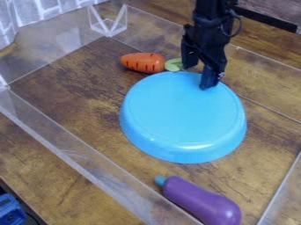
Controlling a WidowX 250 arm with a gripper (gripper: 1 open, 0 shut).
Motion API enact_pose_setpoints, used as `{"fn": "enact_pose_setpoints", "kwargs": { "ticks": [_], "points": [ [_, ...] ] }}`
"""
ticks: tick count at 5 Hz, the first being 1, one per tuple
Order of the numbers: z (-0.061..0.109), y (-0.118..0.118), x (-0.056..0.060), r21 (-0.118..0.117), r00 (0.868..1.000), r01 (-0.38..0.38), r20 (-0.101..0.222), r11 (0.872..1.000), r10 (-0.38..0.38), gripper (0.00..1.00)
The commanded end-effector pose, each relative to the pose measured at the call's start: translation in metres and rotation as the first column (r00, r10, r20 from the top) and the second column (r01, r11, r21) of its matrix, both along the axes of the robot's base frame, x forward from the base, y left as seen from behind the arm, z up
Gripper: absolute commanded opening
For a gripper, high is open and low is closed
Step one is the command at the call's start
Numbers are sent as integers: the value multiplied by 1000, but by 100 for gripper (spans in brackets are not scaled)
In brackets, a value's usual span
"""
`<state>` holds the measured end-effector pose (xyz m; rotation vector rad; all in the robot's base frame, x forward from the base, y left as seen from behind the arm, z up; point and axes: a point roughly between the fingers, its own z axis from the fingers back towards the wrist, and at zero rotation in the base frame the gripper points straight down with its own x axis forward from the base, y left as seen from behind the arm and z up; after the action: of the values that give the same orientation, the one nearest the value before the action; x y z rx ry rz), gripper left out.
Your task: Move the carrot to the left side
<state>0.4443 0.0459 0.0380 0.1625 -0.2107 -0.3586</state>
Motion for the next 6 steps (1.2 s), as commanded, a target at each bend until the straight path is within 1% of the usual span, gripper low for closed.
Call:
{"fn": "enact_pose_setpoints", "kwargs": {
  "ticks": [1, 3, 6],
  "points": [
    [-37, 25, -12, -13, 997, -70, -47, 997, 69, 100],
    [-34, 26, -18, -21, 998, -64, -30, 998, 63, 100],
    [-29, 26, -20, -33, 999, -51, -2, 998, 51, 100]
  ]
}}
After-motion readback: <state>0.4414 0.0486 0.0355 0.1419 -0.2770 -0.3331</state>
